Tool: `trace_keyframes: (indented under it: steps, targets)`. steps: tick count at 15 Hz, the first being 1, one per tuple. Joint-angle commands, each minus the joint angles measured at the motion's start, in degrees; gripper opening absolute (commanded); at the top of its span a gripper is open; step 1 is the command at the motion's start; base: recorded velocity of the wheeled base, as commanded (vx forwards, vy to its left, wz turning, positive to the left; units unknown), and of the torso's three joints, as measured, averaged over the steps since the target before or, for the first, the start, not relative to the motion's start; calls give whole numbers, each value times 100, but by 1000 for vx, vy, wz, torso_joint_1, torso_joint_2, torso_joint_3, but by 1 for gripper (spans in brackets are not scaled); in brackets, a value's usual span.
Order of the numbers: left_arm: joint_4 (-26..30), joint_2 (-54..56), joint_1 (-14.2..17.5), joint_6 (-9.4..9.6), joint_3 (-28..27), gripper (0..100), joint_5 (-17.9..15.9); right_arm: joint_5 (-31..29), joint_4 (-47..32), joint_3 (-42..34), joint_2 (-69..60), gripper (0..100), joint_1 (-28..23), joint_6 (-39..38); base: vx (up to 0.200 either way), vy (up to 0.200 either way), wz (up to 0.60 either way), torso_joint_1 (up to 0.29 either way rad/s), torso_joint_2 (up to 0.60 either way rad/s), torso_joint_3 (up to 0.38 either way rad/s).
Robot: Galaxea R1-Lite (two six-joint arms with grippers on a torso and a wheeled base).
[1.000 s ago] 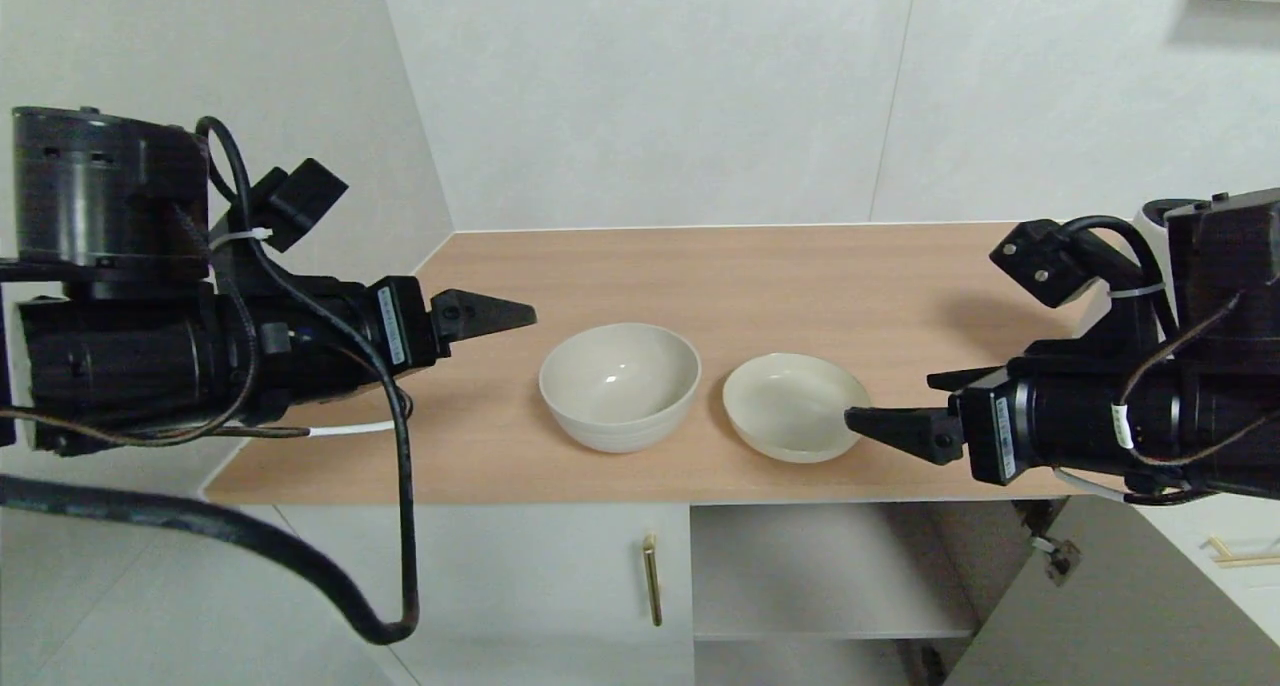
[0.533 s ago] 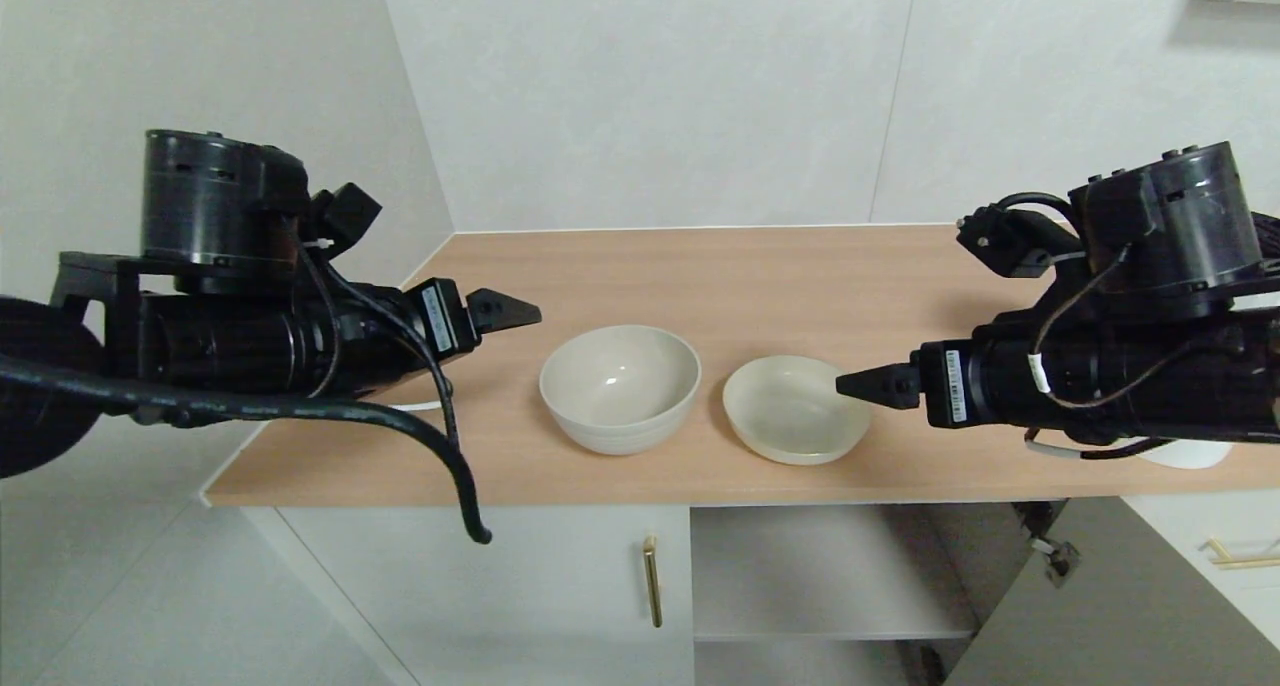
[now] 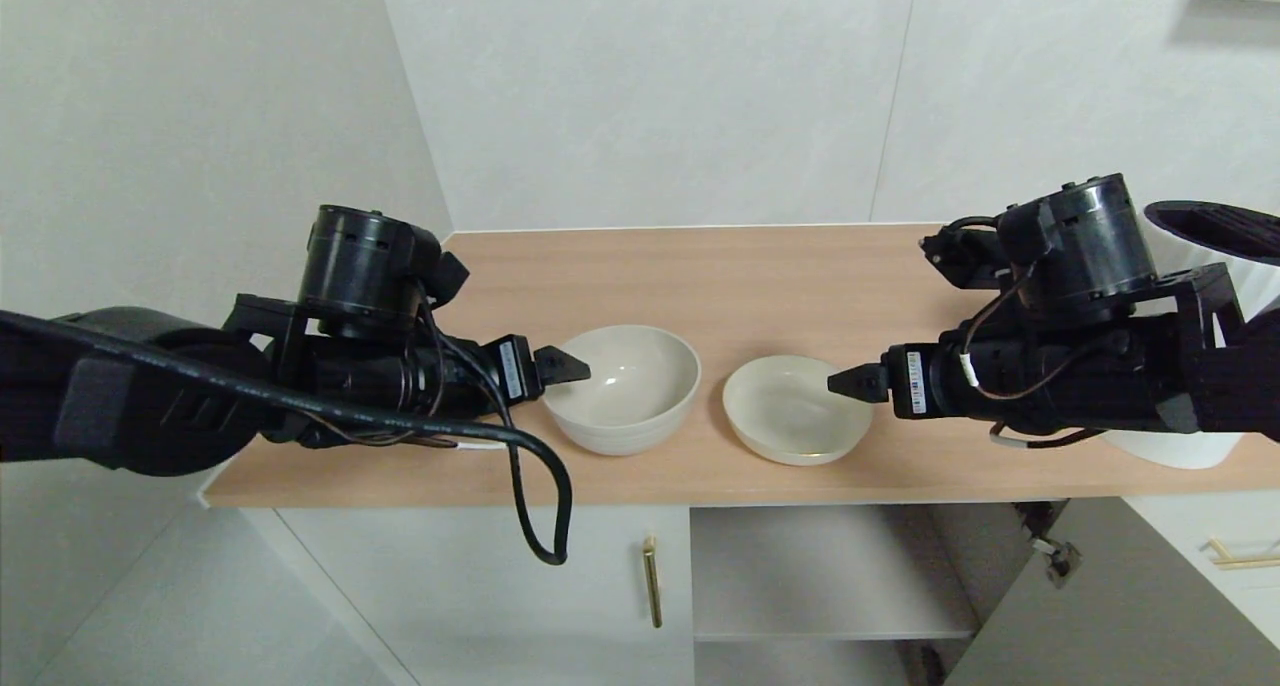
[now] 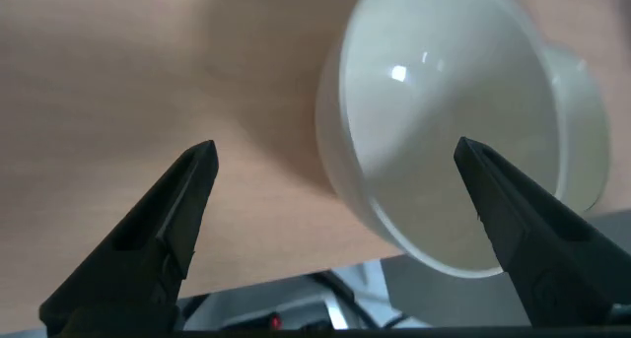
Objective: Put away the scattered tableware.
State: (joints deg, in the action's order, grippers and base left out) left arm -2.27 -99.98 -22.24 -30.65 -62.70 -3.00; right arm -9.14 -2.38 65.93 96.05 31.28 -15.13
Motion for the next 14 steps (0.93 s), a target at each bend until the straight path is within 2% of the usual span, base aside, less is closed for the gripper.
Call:
trace_keyframes:
  steps: [1, 4, 5, 11, 14]
  targets:
    - [33, -92, -35, -3, 3, 100, 1, 0, 0, -1, 28, 100, 1, 1, 0, 0, 0, 0, 0, 0]
    - [42, -92, -53, -11, 3, 100, 1, 0, 0, -1, 28, 100, 1, 1, 0, 0, 0, 0, 0, 0]
    - [42, -92, -53, -11, 3, 0, 1, 0, 0, -1, 28, 100, 1, 1, 0, 0, 0, 0, 0, 0]
    - [33, 4, -53, -38, -15, 0, 1, 0, 53, -1, 81, 100, 1, -16, 0, 0, 0, 0, 0, 0]
    - [33, 83, -53, -38, -15, 0, 1, -193, 53, 69, 327, 100, 1, -60, 0, 0, 0, 0, 0, 0]
